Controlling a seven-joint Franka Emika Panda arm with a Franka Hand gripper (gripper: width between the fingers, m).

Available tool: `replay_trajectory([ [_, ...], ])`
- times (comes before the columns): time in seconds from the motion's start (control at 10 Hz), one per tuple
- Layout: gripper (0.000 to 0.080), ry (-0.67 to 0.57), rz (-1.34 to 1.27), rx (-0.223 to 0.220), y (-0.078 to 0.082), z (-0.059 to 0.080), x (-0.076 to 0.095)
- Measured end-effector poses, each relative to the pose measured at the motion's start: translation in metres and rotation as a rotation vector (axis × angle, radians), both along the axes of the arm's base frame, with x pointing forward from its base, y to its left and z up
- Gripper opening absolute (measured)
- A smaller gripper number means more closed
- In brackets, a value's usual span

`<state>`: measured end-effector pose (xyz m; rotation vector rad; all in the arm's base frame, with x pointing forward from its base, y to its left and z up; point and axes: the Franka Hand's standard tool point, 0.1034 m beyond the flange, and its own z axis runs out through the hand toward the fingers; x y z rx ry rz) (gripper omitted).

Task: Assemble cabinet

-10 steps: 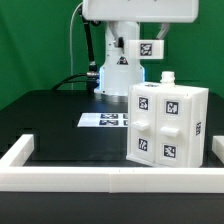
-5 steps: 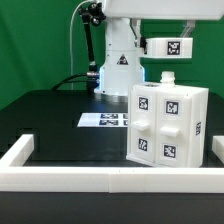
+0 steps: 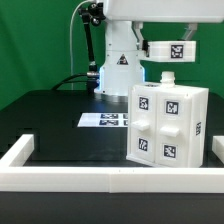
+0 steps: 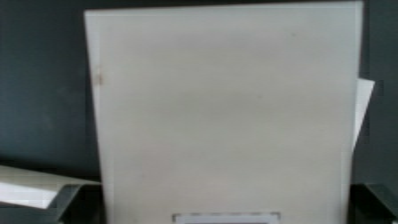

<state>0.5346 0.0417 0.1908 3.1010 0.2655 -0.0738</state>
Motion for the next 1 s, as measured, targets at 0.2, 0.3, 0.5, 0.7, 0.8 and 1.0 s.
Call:
replay_trajectory([
  [0.2,0.0563,0.013,0.009,-0.004,0.001,-0.010,0.004],
  [0.3,0.0563,0.017,0.013,-0.005,0.002,-0.014,0.006],
  [0.5,0.0563,0.008,0.016,-0.005,0.003,-0.022,0.007],
  [0.7,0.0563,0.015,0.021,-0.006,0.005,-0.027,0.008],
  [0.8,0.0563,0.018,0.032,-0.006,0.005,-0.029,0.008],
  [1.0,0.0563,0.014,0.051,-0.004,0.003,-0.030,0.010],
])
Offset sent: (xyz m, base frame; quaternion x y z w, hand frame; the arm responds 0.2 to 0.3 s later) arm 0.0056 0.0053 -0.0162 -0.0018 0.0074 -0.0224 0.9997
